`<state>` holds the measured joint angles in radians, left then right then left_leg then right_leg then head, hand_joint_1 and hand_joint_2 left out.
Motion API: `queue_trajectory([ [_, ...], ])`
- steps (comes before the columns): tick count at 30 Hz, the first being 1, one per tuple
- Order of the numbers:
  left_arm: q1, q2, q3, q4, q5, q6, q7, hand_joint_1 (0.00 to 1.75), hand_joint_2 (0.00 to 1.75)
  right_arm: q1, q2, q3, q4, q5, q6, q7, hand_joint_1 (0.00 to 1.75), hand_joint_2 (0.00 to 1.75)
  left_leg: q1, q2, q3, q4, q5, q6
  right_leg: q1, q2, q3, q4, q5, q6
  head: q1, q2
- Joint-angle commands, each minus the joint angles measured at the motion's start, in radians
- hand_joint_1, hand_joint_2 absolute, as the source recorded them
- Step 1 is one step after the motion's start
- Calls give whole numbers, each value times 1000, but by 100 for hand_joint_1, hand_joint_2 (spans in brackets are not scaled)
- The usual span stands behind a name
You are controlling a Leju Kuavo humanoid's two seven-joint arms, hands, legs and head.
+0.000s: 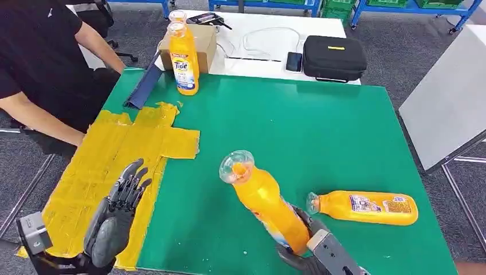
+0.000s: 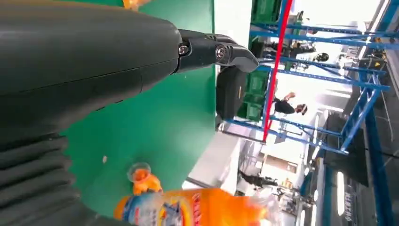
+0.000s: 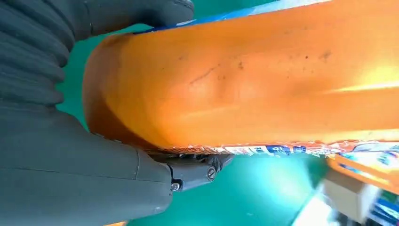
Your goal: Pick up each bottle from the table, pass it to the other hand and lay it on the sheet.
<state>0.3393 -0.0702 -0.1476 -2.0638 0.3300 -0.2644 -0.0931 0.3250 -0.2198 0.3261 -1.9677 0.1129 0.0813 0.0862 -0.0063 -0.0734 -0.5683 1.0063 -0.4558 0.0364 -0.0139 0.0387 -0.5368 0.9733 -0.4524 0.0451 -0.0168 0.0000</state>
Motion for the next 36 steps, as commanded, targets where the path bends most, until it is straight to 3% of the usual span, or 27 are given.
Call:
queue_trajectory([
  [1,-85,17,-90,54,78,20,25,0,175,-151,129,15,128,12,48,6,175,175,1,5,2,-1,0,-2,1,-1,2,-2,0,-1,0,0],
  [5,-141,26,-154,71,82,53,23,0,175,-278,161,84,193,79,59,14,175,175,1,9,1,-1,0,-3,2,1,1,-2,2,-2,0,0],
  [11,-143,36,-196,77,117,56,-22,0,175,-390,159,188,264,152,4,7,175,175,0,8,0,-1,0,-2,1,2,0,-1,2,-2,0,0],
  [13,-148,29,-188,73,98,72,-52,0,175,-397,174,185,279,76,10,6,175,175,1,8,1,-1,0,-2,1,2,0,-1,1,-1,0,0],
  [31,-157,25,-188,67,96,88,-44,0,175,-429,163,207,320,109,-14,10,175,175,0,3,-2,-1,1,-2,0,-1,0,0,1,-1,0,0],
  [36,-179,22,-204,79,104,108,-41,0,175,-457,160,249,366,203,-40,5,175,175,0,4,-1,-1,1,-2,1,-1,0,0,1,-1,0,0],
])
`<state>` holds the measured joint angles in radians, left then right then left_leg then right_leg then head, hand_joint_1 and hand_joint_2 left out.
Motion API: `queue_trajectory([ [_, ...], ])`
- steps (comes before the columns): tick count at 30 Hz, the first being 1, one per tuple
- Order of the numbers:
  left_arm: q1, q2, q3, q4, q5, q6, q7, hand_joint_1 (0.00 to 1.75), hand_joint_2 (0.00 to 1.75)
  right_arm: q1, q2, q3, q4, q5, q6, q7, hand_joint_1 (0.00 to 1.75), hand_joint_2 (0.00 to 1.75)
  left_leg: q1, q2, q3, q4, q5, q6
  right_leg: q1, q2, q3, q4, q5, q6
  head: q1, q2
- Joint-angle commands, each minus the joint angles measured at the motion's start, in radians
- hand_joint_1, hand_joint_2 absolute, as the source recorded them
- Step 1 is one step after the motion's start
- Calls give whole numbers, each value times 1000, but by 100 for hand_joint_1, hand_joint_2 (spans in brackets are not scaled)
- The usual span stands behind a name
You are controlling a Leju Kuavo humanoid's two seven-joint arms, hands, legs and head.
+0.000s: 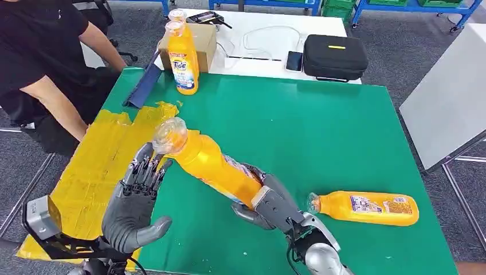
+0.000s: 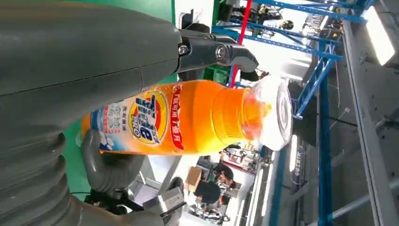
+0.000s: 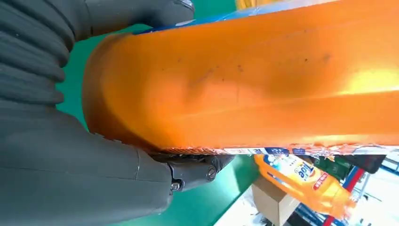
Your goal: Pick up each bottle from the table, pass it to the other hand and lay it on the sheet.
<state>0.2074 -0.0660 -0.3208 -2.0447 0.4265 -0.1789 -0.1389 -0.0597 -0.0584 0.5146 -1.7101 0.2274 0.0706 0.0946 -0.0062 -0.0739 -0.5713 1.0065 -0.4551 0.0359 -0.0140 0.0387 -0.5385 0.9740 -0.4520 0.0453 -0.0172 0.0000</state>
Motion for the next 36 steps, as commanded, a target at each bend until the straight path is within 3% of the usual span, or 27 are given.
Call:
queue_trajectory([
  [1,-56,17,-37,67,13,28,10,0,175,-79,1,72,121,104,-26,-4,175,175,0,7,2,-1,0,-2,1,-1,2,-1,0,-2,0,0],
  [6,-82,-12,-79,20,122,125,128,0,175,-195,23,177,153,173,1,49,175,175,1,8,1,0,0,-2,1,0,1,-1,1,-2,0,0],
  [8,-89,9,-85,28,94,163,133,0,175,-227,35,203,170,200,-4,73,173,175,1,10,1,0,0,-3,2,1,1,0,1,-2,0,0],
  [9,-81,-12,-82,27,167,166,154,0,175,-270,35,220,228,192,-27,-8,173,175,0,9,1,0,0,-2,1,2,0,0,1,-1,0,0],
  [13,-82,-16,-99,-26,167,217,218,0,175,-350,63,254,377,154,-43,-64,173,175,1,14,2,1,-1,-3,2,3,1,0,2,-2,1,0],
  [19,-85,-15,-102,-10,167,218,218,0,175,-351,57,278,364,150,-48,-56,171,175,1,4,1,0,1,-2,1,-1,1,0,0,-1,0,0],
  [29,-89,-8,-115,-15,90,232,202,0,175,-385,51,320,356,106,-67,-29,164,175,0,4,0,0,1,-2,1,-1,0,1,1,-1,0,0],
  [32,-99,32,-137,-1,-50,238,172,0,175,-372,44,309,356,103,-104,-27,166,175,1,5,0,0,1,-2,1,-1,0,1,0,-1,0,0],
  [33,-93,64,-146,64,-102,219,87,0,175,-348,17,301,394,99,-131,-95,164,175,1,3,-1,0,1,-2,1,-1,0,1,0,-1,0,0],
  [36,-95,82,-157,108,-216,215,54,0,175,-338,-2,300,430,93,-156,-144,162,175,0,2,5,-4,2,-3,1,-6,7,-4,1,-2,0,0],
])
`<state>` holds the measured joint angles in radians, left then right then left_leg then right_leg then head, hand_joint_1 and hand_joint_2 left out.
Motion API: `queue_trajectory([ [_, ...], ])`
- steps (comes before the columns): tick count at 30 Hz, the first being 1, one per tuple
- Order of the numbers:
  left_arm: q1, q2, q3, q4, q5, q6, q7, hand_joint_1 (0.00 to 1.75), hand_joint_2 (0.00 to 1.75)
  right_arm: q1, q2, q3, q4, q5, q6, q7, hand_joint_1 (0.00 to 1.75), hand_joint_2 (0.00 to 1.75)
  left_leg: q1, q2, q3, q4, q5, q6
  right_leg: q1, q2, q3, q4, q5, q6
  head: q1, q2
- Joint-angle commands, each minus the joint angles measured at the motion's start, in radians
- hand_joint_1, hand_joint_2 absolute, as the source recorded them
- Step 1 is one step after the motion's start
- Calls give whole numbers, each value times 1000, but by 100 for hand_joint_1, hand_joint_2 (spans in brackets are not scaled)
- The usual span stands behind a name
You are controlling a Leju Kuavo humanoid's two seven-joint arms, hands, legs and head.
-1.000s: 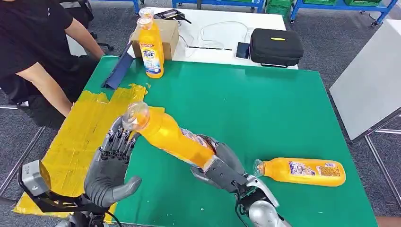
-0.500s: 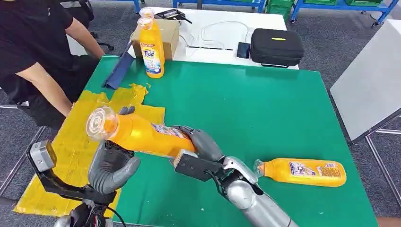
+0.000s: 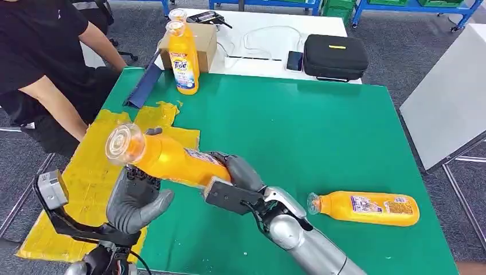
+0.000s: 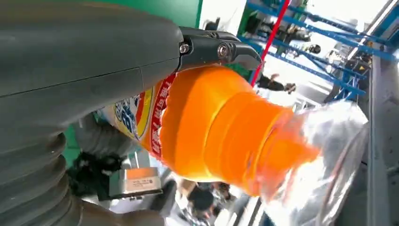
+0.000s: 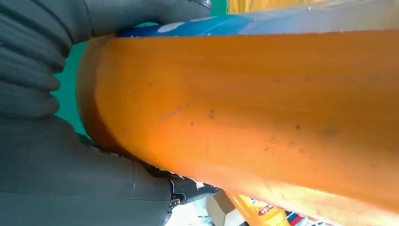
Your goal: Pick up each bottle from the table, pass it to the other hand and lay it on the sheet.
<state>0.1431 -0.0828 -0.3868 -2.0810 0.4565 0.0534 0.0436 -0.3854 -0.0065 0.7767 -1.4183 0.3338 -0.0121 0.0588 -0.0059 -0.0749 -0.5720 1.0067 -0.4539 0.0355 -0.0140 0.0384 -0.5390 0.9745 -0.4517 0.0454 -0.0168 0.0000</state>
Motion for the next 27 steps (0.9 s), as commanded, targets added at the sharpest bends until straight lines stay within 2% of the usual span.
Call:
queue_trajectory([
  [1,-31,99,-92,144,-255,-16,-126,0,175,-12,-54,38,138,-13,-73,-108,162,175,0,2,4,-3,1,-1,0,-3,5,-3,0,-1,0,0],
  [5,-37,88,-99,140,-287,-7,-87,0,175,-28,-52,59,138,39,-97,-105,157,175,0,5,3,-2,0,-2,1,-3,3,-2,0,-1,0,0],
  [7,-37,82,-94,146,-229,-24,-66,0,175,-40,-51,84,138,126,-137,-122,157,175,1,8,4,-2,0,-3,1,-3,4,-2,0,-2,0,0],
  [8,-39,77,-93,153,-186,-38,-58,0,175,-51,-46,110,138,214,-166,-133,161,175,0,5,2,-1,0,-2,1,-2,2,-1,0,-1,0,0],
  [12,-45,67,-92,165,-121,-53,-40,0,175,-67,-36,137,143,282,-174,-151,162,175,0,7,2,-1,0,-2,1,-1,2,-1,0,-2,0,0],
  [14,-70,69,-129,207,-114,-6,-63,0,175,-73,-15,145,162,300,-166,-163,161,175,1,9,3,-1,-1,-3,2,-2,3,-1,0,-2,-1,0],
  [16,-86,84,-161,217,-94,29,-81,0,175,-77,-4,146,168,315,-169,-179,162,175,0,6,2,-1,0,-2,1,-2,3,-2,0,-2,0,0],
  [20,-91,93,-171,213,-58,50,-80,0,175,-83,4,149,164,320,-167,-182,166,175,0,5,1,-1,0,-2,1,-1,2,-1,0,-1,0,0],
  [21,-89,95,-169,206,-54,54,-81,0,175,-84,4,148,160,321,-166,-182,157,175,0,4,1,-1,0,-1,0,-1,1,0,0,-1,0,0],
  [27,-89,98,-171,203,-52,57,-82,0,175,-81,5,144,158,312,-163,-181,162,175,0,6,1,0,0,-2,1,-2,1,-1,0,-1,0,0],
])
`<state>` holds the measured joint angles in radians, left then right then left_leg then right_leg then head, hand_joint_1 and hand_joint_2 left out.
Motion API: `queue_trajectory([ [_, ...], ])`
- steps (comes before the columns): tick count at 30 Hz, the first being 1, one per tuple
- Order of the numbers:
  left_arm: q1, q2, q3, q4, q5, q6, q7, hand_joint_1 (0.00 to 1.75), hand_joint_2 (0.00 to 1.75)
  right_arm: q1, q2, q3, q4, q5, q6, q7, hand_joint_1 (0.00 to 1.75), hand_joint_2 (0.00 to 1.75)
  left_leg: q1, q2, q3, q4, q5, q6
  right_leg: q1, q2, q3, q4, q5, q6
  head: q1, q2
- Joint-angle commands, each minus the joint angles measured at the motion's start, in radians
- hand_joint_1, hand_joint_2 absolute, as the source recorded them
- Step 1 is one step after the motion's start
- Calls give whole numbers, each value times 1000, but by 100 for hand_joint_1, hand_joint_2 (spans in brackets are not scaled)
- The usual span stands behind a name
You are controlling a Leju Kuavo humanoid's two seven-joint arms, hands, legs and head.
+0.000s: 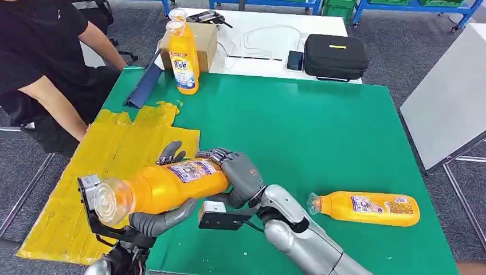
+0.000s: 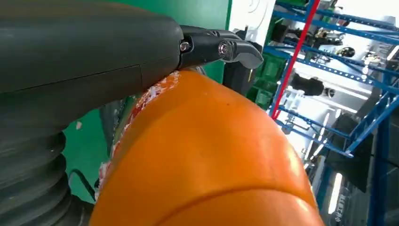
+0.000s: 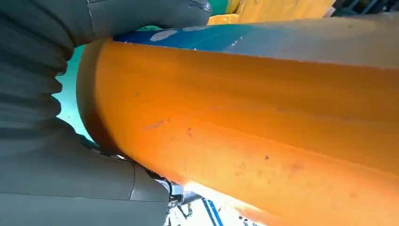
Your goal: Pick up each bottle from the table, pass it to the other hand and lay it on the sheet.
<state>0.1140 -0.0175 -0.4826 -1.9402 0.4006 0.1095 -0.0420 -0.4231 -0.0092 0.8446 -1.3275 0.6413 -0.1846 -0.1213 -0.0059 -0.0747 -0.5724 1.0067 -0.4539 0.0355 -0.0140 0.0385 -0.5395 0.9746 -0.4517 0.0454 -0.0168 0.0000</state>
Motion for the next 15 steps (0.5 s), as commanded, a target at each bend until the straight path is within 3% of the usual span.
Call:
queue_trajectory([
  [1,-62,35,-80,61,5,9,-1,0,175,-42,7,76,67,-1,16,-2,159,175,0,4,1,0,0,-1,1,-1,1,-1,0,-1,0,0],
  [6,-61,32,-82,54,4,22,-11,5,175,-45,7,80,55,-4,19,0,155,175,0,4,1,0,0,-2,1,-2,1,-1,0,-1,0,0],
  [7,-59,31,-80,50,4,31,-23,175,175,-43,7,80,55,-11,23,3,155,175,1,6,2,0,0,-2,1,-2,2,-1,0,-2,0,0],
  [15,-59,36,-82,46,15,42,-43,175,175,-43,7,79,62,-21,32,6,154,175,0,4,1,0,0,-1,1,-2,1,0,0,-1,0,0],
])
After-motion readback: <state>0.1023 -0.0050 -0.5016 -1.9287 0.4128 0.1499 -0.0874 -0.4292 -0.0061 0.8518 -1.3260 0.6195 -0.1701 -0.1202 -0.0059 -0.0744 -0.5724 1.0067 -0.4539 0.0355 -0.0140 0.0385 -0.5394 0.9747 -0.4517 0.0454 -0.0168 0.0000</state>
